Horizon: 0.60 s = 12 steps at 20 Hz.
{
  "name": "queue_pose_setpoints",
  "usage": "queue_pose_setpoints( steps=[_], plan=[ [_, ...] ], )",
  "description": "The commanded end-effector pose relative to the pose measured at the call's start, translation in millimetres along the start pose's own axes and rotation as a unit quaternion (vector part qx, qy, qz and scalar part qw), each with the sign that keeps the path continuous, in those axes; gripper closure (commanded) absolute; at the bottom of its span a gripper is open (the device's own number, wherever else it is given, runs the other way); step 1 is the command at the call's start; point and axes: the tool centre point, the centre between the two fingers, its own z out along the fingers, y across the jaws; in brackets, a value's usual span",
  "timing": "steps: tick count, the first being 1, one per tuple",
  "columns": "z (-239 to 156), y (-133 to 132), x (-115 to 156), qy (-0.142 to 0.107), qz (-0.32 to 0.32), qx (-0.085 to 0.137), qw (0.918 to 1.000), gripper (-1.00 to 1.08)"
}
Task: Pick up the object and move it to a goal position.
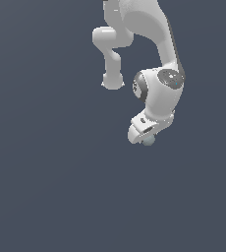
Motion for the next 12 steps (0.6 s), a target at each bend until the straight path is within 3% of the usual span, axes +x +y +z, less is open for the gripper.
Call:
queue_pose_setpoints(
  steps=[1,12],
  plan=[
    [-23.7,-20.4,0.6,0.0,0.0,0.0,1.0,1.08],
    [-97.2,-82.7,6.5,0.0,0.0,0.0,1.0,1.08]
  ],
)
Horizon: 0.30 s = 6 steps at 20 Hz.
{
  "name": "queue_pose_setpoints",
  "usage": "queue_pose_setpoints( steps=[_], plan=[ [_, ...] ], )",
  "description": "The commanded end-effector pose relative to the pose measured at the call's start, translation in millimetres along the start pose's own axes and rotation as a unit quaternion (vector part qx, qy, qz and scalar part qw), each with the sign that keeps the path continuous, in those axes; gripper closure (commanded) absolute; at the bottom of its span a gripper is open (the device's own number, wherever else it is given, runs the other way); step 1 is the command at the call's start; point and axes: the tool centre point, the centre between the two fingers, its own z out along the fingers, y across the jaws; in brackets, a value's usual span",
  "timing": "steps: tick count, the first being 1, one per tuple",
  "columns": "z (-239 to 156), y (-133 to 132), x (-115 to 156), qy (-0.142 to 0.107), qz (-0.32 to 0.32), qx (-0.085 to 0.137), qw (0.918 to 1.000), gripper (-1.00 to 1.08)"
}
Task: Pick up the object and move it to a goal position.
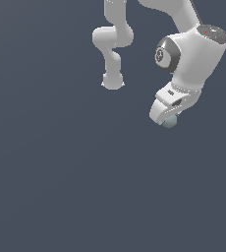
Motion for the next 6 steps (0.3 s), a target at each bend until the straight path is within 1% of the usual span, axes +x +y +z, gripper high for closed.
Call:
queue_pose_setpoints(
  steps=[1,6],
  plan=[
    [-9.8,-8.2,0.9,-0.001,0.001,0.0,1.0,1.08],
    [-16.5,-13.7,2.4,-0.001,0.001,0.0,1.0,1.08]
  ],
)
